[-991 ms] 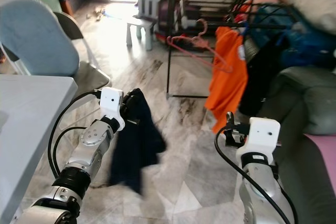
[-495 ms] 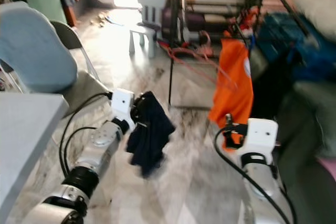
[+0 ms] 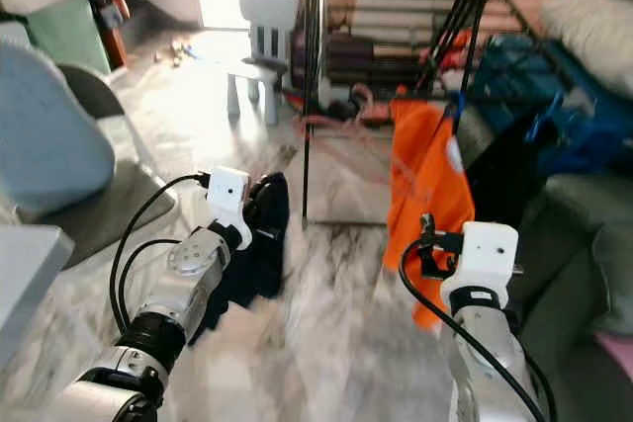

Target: Hang hanger

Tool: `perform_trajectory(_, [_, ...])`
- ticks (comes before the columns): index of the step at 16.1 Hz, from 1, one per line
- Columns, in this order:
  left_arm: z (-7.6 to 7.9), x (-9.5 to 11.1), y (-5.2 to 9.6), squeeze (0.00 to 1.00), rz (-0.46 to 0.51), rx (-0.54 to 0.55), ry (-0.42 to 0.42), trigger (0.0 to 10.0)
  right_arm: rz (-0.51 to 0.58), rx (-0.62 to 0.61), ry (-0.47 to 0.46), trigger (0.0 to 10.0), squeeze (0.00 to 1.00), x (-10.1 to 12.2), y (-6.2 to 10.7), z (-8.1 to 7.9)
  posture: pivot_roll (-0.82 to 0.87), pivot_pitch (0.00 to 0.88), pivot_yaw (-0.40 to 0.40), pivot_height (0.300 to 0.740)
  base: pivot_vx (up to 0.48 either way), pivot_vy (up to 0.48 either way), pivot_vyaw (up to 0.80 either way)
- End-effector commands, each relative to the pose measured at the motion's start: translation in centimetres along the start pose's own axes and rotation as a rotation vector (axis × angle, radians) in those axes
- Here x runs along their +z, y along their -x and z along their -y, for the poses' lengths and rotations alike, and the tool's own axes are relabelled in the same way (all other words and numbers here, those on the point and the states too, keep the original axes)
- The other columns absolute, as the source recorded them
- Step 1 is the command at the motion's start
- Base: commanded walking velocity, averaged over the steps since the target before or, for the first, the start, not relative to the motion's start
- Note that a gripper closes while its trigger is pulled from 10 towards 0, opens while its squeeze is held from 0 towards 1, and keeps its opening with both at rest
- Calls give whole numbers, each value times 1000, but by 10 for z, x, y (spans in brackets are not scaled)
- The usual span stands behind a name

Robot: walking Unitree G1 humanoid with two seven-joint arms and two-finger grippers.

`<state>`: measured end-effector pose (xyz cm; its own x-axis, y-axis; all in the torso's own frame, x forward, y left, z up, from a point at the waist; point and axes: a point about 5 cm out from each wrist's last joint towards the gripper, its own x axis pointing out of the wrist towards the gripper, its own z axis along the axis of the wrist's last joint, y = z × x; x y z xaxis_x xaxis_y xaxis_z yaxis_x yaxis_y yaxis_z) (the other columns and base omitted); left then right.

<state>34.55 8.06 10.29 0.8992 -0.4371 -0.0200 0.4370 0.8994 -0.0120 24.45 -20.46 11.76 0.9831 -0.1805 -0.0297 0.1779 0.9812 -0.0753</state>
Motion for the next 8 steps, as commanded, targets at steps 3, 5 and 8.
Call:
perform_trajectory(3, [-7, 7, -2, 0, 18, 17, 0, 10000, 10, 46, -11, 10000, 0, 3, -1, -9, -40, 0, -50, 740, 382, 208, 0])
perform_trajectory(5, [-6, 6, -2, 0, 14, 14, 8, 10000, 7, 51, -10, 10000, 0, 2, -1, -10, -40, 0, -51, 740, 338, 341, 0])
perform_trajectory(8, [-5, 7, -3, 0, 13, 7, 4, 10000, 4, 55, -10, 10000, 0, 2, -1, -11, -39, 0, -53, 740, 319, 360, 0])
